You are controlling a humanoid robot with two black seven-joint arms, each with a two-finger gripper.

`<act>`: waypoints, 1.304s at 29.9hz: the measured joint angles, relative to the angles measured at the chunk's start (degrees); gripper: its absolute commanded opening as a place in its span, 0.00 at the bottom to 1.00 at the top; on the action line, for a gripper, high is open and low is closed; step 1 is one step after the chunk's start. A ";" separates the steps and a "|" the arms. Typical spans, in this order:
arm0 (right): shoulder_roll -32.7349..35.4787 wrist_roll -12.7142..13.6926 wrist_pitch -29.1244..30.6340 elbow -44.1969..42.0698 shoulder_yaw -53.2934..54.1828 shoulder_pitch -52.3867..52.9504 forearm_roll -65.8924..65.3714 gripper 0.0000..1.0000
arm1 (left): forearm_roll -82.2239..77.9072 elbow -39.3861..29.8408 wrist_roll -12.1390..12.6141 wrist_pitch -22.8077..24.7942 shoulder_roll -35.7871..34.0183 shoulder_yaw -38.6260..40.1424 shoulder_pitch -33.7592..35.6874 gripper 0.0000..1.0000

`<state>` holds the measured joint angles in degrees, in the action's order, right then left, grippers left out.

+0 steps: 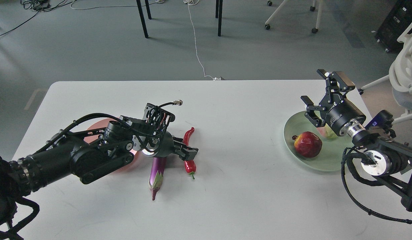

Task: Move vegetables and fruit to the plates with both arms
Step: 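Lift the chili with the left gripper and lower it onto the pink plate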

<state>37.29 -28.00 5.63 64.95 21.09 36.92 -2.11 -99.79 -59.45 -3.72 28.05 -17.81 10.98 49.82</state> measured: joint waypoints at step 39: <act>-0.02 0.00 -0.09 0.38 -0.08 0.00 -0.12 0.97 | 13.05 -7.64 -7.13 -0.06 -18.74 2.67 6.15 0.17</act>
<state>37.27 -28.00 5.54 65.33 21.00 36.91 -2.23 -86.74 -67.09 -10.85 27.99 -36.55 13.65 55.97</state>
